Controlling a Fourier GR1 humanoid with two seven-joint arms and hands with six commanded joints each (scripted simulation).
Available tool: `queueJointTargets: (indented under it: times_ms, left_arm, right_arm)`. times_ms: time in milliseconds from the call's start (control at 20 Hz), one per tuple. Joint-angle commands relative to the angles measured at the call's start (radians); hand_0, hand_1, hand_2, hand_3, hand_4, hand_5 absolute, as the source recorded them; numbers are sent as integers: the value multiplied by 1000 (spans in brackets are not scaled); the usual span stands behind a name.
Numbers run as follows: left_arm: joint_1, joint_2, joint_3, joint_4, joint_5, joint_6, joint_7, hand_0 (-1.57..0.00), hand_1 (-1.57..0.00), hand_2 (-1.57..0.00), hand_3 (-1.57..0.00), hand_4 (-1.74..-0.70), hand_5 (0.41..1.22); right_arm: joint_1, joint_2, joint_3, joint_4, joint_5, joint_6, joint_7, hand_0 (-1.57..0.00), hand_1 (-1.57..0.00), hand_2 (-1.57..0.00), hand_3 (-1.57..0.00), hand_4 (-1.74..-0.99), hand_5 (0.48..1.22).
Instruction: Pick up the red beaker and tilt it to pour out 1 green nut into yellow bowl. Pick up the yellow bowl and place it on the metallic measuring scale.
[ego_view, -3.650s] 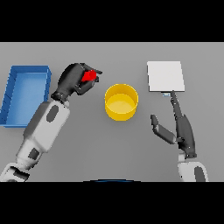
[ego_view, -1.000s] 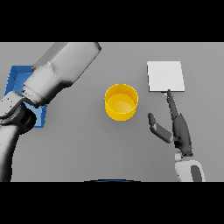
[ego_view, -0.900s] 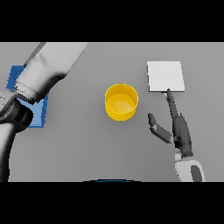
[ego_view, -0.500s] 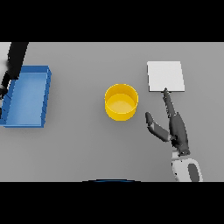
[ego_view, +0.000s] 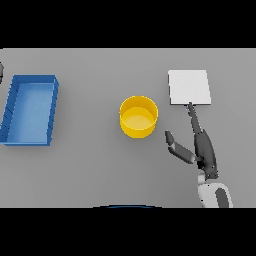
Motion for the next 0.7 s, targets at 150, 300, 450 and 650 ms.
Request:
queueJointTargets:
  times_ms: [150, 300, 450, 650]
  left_arm:
    - [198, -14, 35, -237, 82, 40, 96, -1571, -1571, -1571, -1480, -1741, 1221]
    - [346, -51, 49, -407, 126, 80, 168, -1571, -1571, -1571, -1442, -1741, 1221]
    - [416, -80, 55, -481, 134, 118, 193, -1571, -1571, -1571, -1455, -1741, 1221]
    - [502, -115, 69, -565, 156, 146, 195, -1571, -1571, -1571, -1523, -1741, 1194]
  right_arm:
    - [-17, -12, -1, 7, 6, 7, 25, 1, 1, 1, 1, -1041, 650]
    - [-8, -9, 2, 8, 13, 2, 17, 1, 1, 1, 1, -1020, 645]
    - [-12, -13, -7, 14, -3, 10, 18, 1, 1, 1, 1, -1015, 646]
    - [3, -2, -4, 19, -19, 18, -7, 1, 1, 1, 1, -1005, 647]
